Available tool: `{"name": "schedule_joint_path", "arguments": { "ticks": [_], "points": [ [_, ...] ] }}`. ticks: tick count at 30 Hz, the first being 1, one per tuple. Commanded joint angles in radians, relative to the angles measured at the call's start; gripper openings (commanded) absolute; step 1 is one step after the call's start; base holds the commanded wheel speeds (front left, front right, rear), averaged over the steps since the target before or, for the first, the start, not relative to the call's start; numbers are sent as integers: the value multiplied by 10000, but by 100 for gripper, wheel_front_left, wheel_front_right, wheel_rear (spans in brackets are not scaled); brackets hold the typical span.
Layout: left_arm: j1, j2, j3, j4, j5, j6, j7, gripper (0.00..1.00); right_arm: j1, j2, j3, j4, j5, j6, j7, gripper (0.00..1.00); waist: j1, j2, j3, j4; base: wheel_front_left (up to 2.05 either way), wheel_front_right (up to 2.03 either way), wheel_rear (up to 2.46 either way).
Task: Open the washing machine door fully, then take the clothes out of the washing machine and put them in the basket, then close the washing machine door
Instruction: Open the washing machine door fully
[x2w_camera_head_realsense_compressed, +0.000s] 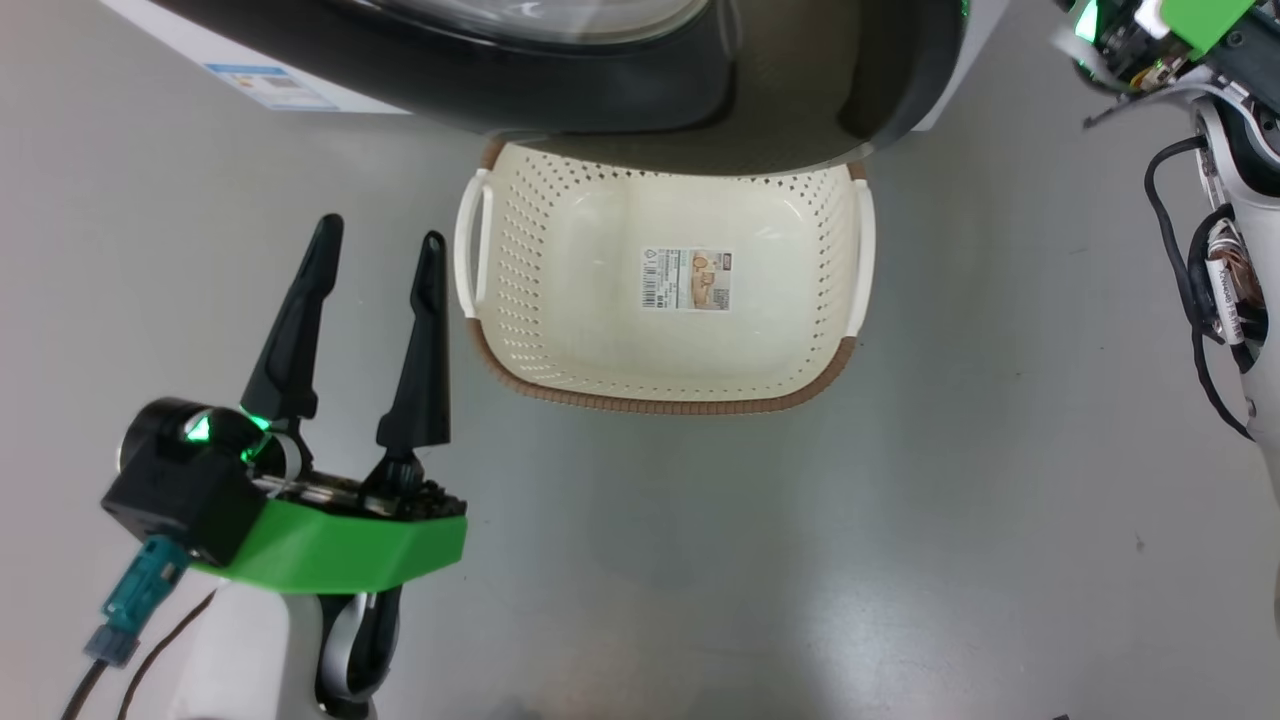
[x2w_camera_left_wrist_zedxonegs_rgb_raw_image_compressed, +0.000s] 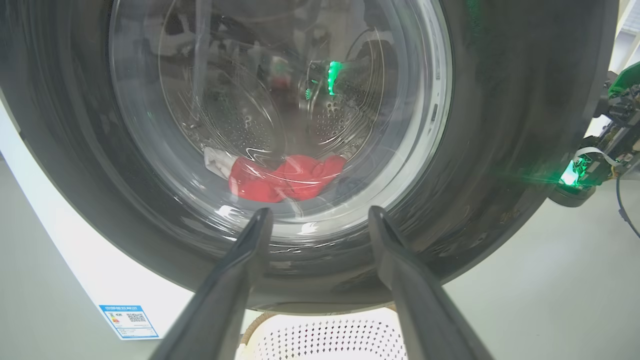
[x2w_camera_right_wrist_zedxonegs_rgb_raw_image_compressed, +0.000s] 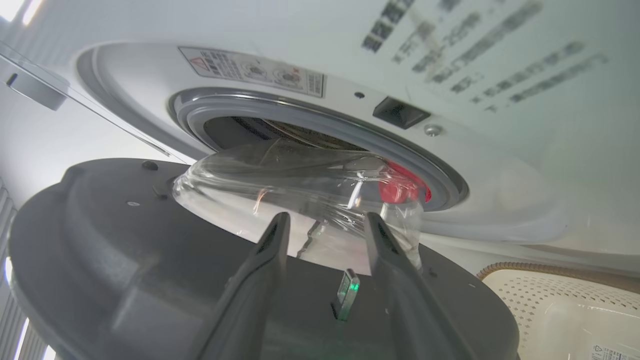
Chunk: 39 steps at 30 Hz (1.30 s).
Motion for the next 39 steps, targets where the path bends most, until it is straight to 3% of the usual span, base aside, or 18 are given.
{"name": "schedule_joint_path", "arguments": {
  "ticks": [1,10,17,23,26,30,35,39],
  "points": [
    [-18,258,393,-199,-38,19,-76,100,260,228,-125,-322,-244,77,-374,100,0,0,35,-111,0,0,0],
    [-108,258,433,-37,-108,29,-76,100,1160,-94,-158,-1337,-1123,77,-2224,100,0,0,-99,-560,0,0,0],
    [-101,258,485,102,-21,-4,-76,100,2414,-1255,942,-2300,-3071,77,-4879,100,0,0,-316,-789,0,0,0],
    [89,258,535,257,35,-46,-76,100,3355,-2191,2074,-1563,-5194,77,-7821,100,0,0,-704,-927,0,0,0],
    [190,258,564,272,57,-65,-76,100,3639,-2273,2120,-1045,-5886,77,-8570,100,0,0,-817,-998,0,0,0],
    [309,258,632,308,181,-103,-76,100,3877,-1890,1009,-497,-7933,77,-8818,100,0,0,-928,-1125,0,0,0],
    [345,258,603,307,262,-92,-76,100,4943,-319,-915,-1551,-11108,77,-8827,100,0,0,-1009,-1260,0,0,0],
    [335,258,574,318,245,-83,-76,100,5906,732,-2079,-2549,-12463,77,-8829,100,0,0,-1095,-1292,0,0,0]
  ]
}}
